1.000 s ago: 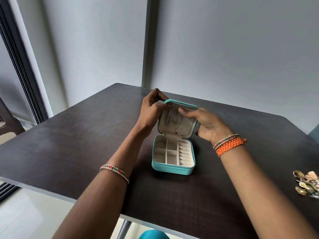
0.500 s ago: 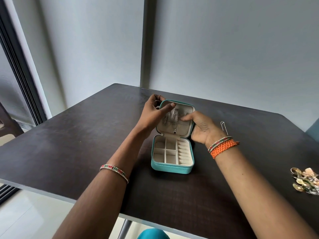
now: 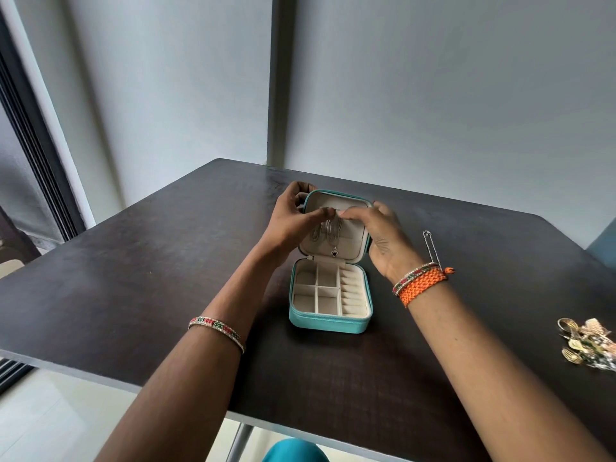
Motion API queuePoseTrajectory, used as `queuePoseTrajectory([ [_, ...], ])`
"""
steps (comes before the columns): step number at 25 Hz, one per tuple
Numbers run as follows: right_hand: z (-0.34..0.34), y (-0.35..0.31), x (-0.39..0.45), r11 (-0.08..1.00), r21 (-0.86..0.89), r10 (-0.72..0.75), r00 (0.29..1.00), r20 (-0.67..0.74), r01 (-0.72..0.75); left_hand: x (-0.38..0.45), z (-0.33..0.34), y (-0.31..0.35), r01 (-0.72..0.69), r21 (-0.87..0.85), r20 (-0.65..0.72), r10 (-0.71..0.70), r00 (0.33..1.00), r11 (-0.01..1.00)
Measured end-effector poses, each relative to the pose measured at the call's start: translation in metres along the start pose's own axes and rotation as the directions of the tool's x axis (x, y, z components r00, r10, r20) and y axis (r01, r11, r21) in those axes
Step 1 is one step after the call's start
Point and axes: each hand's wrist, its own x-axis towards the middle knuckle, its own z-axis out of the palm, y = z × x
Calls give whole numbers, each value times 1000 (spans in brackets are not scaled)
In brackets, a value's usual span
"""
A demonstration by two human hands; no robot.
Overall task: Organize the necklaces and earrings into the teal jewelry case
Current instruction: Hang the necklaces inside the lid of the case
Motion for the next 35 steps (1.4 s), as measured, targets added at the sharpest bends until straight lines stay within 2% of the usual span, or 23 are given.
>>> queuePoseTrajectory([
  [4, 1, 4, 3, 996, -71, -63, 997, -35, 60, 1, 1, 0, -4, 16, 13, 3, 1000, 1000],
  [8, -1, 3, 2, 998, -64, 6, 1000, -20, -7, 1, -1, 1, 28, 43, 43, -30, 999, 999],
  [9, -1, 0, 0, 994, -105, 6, 999, -39, -10, 1, -1, 1, 40, 50, 47, -42, 998, 998],
  [12, -4, -5, -4, 923, -377, -111, 991, -80, 74, 1, 0, 2, 48, 3, 36, -48, 998, 999],
  [15, -3, -3, -11, 869, -476, -166, 985, -34, 130, 0, 2, 5, -77, -32, -51, 76, 996, 996],
  [19, -5, -5, -16, 877, -370, -333, 943, -9, 307, -4, 8, 16, -350, -9, -126, 346, 930, 937],
  [21, -6, -8, -16, 874, -328, -374, 927, 21, 359, -4, 7, 16, -387, -16, -118, 383, 916, 922],
  [24, -7, -2, -15, 879, -330, -353, 935, 34, 344, -1, 6, 8, -284, -6, -119, 282, 952, 959],
  [26, -10, 4, -15, 844, -411, -372, 928, 16, 345, 4, 4, 0, -173, 4, -145, 172, 974, 985],
  [30, -12, 13, -14, 713, -569, -468, 883, 49, 409, 11, -1, -17, 38, -2, -176, -38, 984, 999],
  [35, -10, 17, -16, 463, -748, -646, 759, 82, 476, 13, -1, -22, 116, -28, -167, -119, 979, 993],
])
